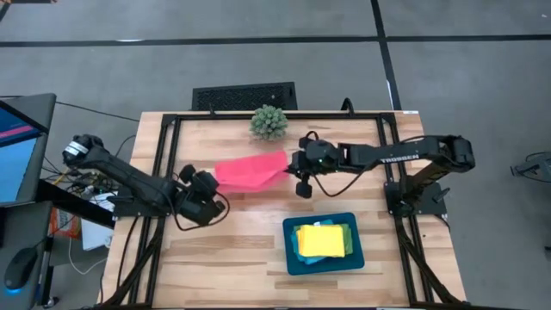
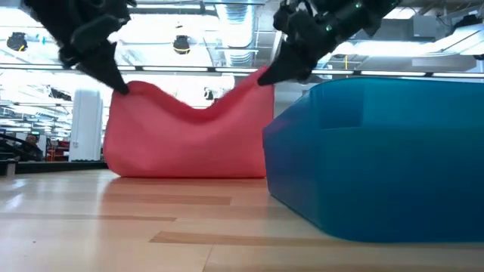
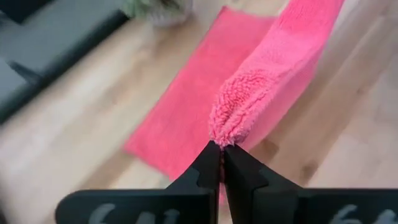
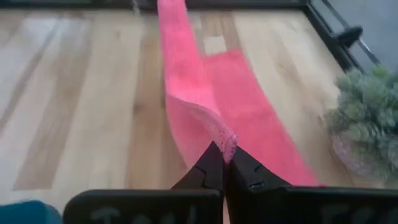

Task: Fold microfiber towels
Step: Fold the pink microfiber towel

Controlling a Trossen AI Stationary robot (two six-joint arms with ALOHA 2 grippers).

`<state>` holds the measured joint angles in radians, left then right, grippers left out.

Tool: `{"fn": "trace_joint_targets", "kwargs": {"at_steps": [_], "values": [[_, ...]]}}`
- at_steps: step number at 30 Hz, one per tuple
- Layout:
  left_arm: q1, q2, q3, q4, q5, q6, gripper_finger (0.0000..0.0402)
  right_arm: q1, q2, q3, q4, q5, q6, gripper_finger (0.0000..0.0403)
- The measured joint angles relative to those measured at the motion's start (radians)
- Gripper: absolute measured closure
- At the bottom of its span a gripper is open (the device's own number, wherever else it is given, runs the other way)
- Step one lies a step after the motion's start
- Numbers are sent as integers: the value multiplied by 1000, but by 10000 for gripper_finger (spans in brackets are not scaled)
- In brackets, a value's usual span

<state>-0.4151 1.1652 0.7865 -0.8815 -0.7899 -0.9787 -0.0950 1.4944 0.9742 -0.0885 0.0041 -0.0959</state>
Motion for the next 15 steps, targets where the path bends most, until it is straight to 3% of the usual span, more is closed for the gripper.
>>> {"fn": "trace_joint_targets", "kwargs": {"at_steps": [7,15], "values": [[-15,0,-90,31,-8,-144,401,-42,1,2,18,31,19,384],[23,0,-137,48,-11,-185,401,-120,155,3,38,20,115,386]]}}
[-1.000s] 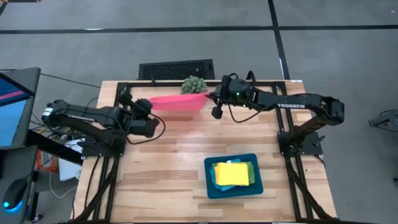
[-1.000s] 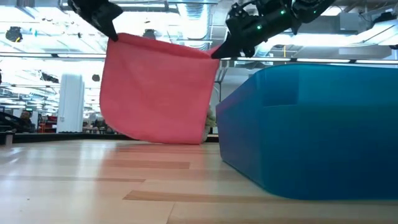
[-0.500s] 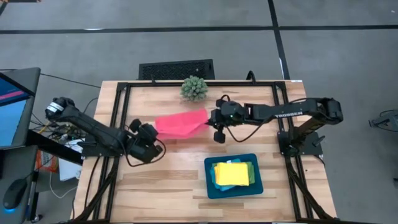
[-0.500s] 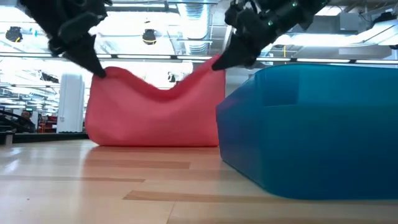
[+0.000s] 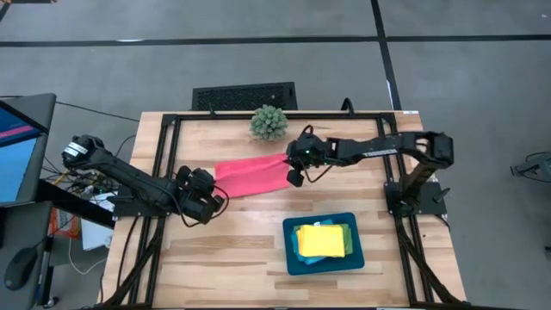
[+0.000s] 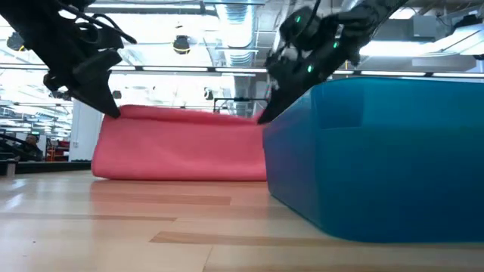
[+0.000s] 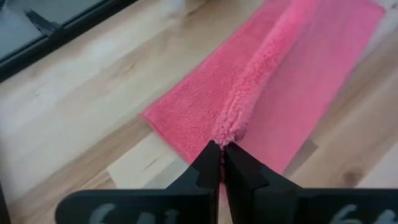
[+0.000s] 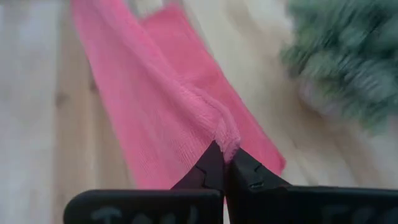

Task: Fold microfiber towels
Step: Fold the pink microfiber towel

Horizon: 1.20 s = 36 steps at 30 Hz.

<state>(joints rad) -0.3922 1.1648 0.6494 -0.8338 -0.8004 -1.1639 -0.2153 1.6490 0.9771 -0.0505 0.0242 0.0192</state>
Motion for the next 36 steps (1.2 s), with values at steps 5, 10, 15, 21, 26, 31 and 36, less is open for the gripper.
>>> {"fn": "trace_joint_targets", "kwargs": {"at_steps": [5,10,15,21,26,31,36], "values": [[16,0,0,18,-16,13,401,-11,76,-2,57,-1,19,383],[42,0,0,22,-17,29,401,-27,87,0,67,0,63,387],[68,0,0,63,-17,45,401,-28,27,0,-2,7,118,386],[91,0,0,161,-14,126,401,-14,-23,0,-91,11,140,387],[109,0,0,167,10,138,401,-15,42,0,-65,11,139,384],[112,56,1,171,12,154,401,-20,133,0,-7,6,145,386],[116,147,0,166,32,169,401,-38,142,0,5,17,149,383]]}}
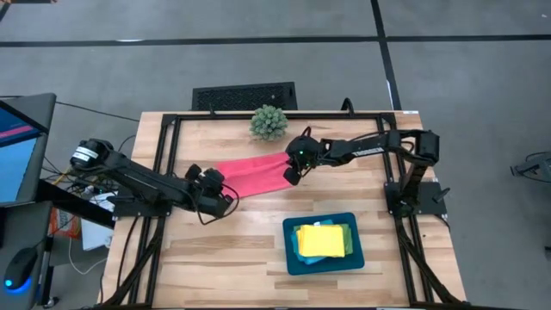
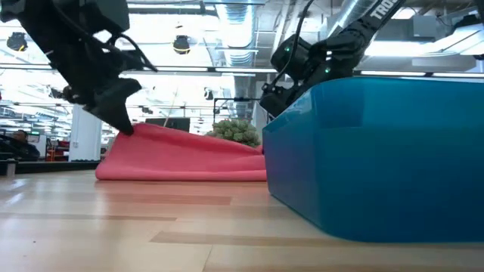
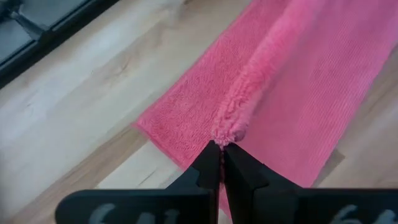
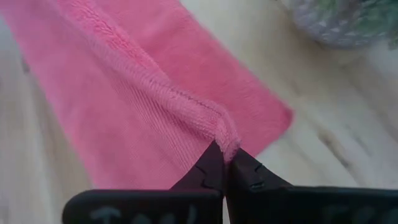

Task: Fold microfiber towels
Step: Fold the pink microfiber towel

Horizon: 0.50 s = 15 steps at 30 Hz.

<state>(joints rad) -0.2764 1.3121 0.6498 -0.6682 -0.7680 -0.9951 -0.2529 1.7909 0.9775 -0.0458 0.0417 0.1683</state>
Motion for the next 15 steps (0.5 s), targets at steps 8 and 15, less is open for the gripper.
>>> {"fn": "trace_joint_targets", "kwargs": {"at_steps": [8,15], "values": [[0,28,3,10,-20,-38,401,1,-59,0,-45,9,35,386],[-5,21,55,14,-10,-19,401,53,-98,0,-76,13,42,383]]}}
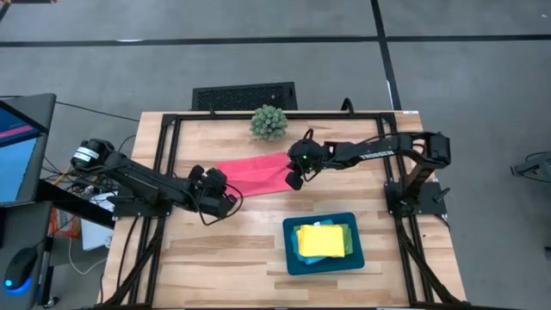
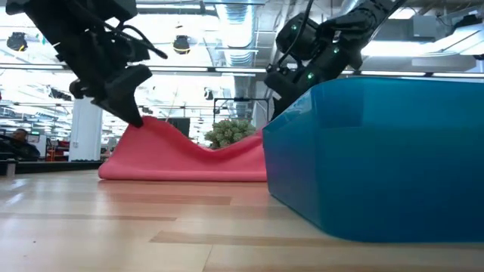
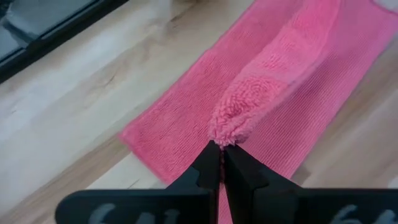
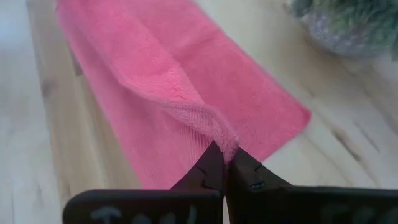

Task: Fold microfiber towels
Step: Fold the pink microfiber towel

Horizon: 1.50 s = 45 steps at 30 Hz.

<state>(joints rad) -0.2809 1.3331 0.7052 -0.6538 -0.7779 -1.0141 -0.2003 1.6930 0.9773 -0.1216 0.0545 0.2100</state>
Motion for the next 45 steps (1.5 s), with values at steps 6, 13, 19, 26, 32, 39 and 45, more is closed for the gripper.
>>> {"fn": "trace_joint_targets", "kwargs": {"at_steps": [6,13,19,26,32,39,45], "values": [[8,0,-22,-4,36,-59,401,-2,48,-1,-5,0,19,386],[10,0,-70,18,68,-127,401,-19,96,0,1,-4,26,381],[8,0,-76,42,65,-99,401,-11,96,0,-1,-3,17,386],[6,0,-16,43,89,-64,401,14,33,0,-28,-1,8,380],[-16,0,-4,90,199,-69,399,51,-7,-1,-64,-3,26,385],[-30,0,-4,64,157,-122,401,70,4,-1,-64,-3,28,381],[-9,3,-4,-38,93,-176,401,11,15,0,-54,0,27,384]]}}
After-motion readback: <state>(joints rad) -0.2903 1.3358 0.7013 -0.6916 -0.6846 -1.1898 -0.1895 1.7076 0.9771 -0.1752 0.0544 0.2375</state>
